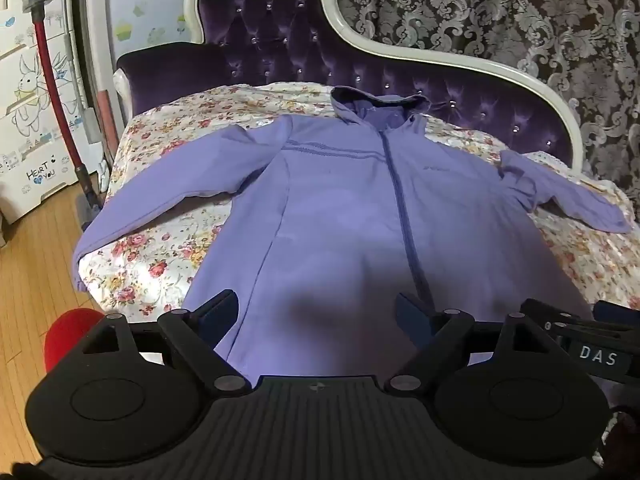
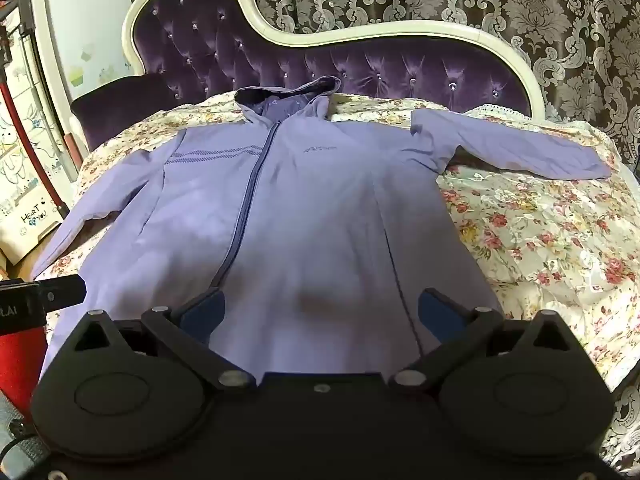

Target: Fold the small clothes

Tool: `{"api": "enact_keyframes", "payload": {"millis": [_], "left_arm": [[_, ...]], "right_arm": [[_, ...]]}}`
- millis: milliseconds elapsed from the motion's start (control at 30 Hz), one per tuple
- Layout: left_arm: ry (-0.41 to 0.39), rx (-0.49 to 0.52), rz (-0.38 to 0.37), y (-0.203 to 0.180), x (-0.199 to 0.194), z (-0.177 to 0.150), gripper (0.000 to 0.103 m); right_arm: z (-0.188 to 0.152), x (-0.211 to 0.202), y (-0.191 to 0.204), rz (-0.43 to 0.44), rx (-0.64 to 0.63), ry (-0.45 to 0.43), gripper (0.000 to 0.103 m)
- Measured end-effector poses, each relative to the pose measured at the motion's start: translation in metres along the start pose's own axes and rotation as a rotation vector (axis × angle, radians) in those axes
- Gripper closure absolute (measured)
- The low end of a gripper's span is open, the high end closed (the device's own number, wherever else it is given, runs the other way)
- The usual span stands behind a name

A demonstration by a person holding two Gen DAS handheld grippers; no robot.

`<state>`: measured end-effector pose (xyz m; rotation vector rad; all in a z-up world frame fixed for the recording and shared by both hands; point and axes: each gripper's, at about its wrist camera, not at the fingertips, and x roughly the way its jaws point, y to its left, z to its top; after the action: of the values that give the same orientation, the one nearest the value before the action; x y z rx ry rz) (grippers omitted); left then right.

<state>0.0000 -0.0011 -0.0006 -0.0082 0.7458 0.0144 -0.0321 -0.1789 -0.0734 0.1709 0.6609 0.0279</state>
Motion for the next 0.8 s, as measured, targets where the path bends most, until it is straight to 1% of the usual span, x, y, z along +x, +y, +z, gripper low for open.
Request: {"api": "enact_keyframes", "payload": {"millis": [33, 67, 100, 167, 233, 367, 400, 800], "left_arm": [[0.004, 0.003, -0.002, -0.001, 0.000, 0.000, 0.018], [0.020, -0.020, -0.012, 0.002, 0.000, 0.000, 0.018], [0.005, -0.029, -0.015, 0.003, -0.003, -0.002, 0.018], [0.020, -0.043, -0.026, 0.008, -0.003, -0.003, 0.018], [0.038, -0.036, -0.018, 0.004, -0.001, -0.001, 0.018], [0.045, -0.021, -0.010, -0.002, 0.001, -0.002, 0.018], [0.048, -0.020, -0.010, -0.003, 0.002, -0.003, 0.018], [0.063, -0.012, -0.004, -0.003, 0.003, -0.004, 0.018]], "right_arm": [[0.000, 0.001, 0.000, 0.000, 0.004, 0.014, 0.001], [0.000, 0.001, 0.000, -0.001, 0.003, 0.015, 0.001], [0.000, 0.001, -0.001, -0.001, 0.003, 0.017, 0.001], [0.000, 0.003, -0.002, -0.001, 0.004, 0.022, 0.001], [0.002, 0.001, 0.003, 0.007, 0.007, 0.026, 0.001], [0.003, 0.001, 0.005, 0.004, 0.000, 0.029, 0.001], [-0.001, 0.000, 0.001, 0.011, 0.000, 0.026, 0.001], [-0.002, 0.002, 0.002, 0.017, -0.009, 0.030, 0.001]]}}
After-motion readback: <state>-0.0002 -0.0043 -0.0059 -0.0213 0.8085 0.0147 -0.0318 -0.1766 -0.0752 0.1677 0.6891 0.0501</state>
